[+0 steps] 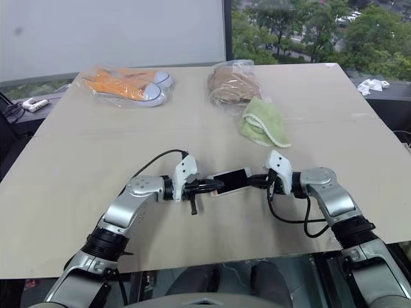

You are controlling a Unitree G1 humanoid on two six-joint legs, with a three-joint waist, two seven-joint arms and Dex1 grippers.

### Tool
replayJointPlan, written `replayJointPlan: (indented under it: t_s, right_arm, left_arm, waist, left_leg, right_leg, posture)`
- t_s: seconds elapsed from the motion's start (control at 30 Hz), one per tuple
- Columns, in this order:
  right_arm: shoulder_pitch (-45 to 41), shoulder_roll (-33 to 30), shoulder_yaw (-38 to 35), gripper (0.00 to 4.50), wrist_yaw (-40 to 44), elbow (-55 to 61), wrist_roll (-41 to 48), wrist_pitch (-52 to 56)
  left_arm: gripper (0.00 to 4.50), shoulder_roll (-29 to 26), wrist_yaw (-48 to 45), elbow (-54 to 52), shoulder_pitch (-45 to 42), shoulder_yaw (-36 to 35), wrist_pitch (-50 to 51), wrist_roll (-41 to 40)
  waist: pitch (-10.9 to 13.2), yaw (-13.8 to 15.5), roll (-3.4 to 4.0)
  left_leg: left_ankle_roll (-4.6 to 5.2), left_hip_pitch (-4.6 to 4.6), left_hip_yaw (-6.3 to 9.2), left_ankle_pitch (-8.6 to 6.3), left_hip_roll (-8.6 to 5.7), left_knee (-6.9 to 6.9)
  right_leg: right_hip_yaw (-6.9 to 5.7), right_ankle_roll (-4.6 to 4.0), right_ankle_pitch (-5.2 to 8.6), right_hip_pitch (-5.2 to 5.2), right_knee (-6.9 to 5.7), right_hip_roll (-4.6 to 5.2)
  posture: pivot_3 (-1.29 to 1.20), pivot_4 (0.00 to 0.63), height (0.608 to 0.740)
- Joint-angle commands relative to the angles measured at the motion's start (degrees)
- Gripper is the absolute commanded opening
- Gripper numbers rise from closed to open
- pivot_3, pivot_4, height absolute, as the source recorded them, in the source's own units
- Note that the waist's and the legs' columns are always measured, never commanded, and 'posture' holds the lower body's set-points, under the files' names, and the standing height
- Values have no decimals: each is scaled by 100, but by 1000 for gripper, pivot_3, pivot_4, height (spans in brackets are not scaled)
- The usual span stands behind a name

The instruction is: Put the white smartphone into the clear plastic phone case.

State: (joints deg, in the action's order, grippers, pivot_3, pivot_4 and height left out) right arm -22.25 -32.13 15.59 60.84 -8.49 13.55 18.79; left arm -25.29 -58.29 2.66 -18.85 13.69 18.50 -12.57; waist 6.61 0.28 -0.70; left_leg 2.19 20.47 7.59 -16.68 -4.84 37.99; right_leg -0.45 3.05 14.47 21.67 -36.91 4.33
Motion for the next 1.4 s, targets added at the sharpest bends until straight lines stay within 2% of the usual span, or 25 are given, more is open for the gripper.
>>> replayJointPlan:
  t_s: [0.03, 0.27, 0.43, 0.57, 0.97, 1.4]
  right_arm:
    - [537, -204, 749, 60, 152, -541, -549, 879]
    - [559, -190, 239, 60, 103, -41, -170, 1056]
    - [206, 165, -607, 60, -90, 205, 645, 1478]
    - [24, 390, -986, 60, -299, -6, 811, 1474]
    - [-51, 486, -705, 60, -552, -463, 353, 1016]
    - [97, 306, 32, 60, -343, -354, -72, 1323]
  left_arm:
    - [0, -3, 20, -227, -76, -13, -1, -34]
    - [0, -1, 16, -172, -55, -15, -30, -29]
    - [0, 50, 4, -81, -105, 17, -62, -17]
    - [0, 74, -6, -32, -136, 23, -81, -3]
    - [0, 68, 8, -61, -70, -1, -80, -5]
    - [0, 50, 32, -103, -22, -16, -68, -12]
  waist:
    - [-2, 4, 2]
    - [0, 29, 3]
    - [34, 39, 33]
    - [86, 36, 58]
    - [104, 39, 66]
    - [101, 25, 62]
  left_leg:
    - [0, 0, 0, 0, 0, -3]
    - [0, -3, 0, 0, 0, -20]
    - [0, 8, 3, 0, 0, -31]
    - [-1, 27, 0, 1, 0, -32]
    - [-30, 39, -5, 18, -3, -62]
    - [-31, 34, -5, 19, -3, -64]
  right_leg:
    - [0, 0, 0, 0, 2, 0]
    - [3, 0, 0, 0, 12, 1]
    - [1, -1, 0, 12, 17, 2]
    - [4, -2, -2, 30, 16, 3]
    - [8, -3, -2, 55, 20, 6]
    - [8, -2, -2, 54, 20, 5]
  posture:
    - [0, 150, 740]
    - [0, 150, 740]
    - [0, 150, 740]
    - [0, 150, 740]
    - [0, 150, 740]
    - [0, 150, 740]
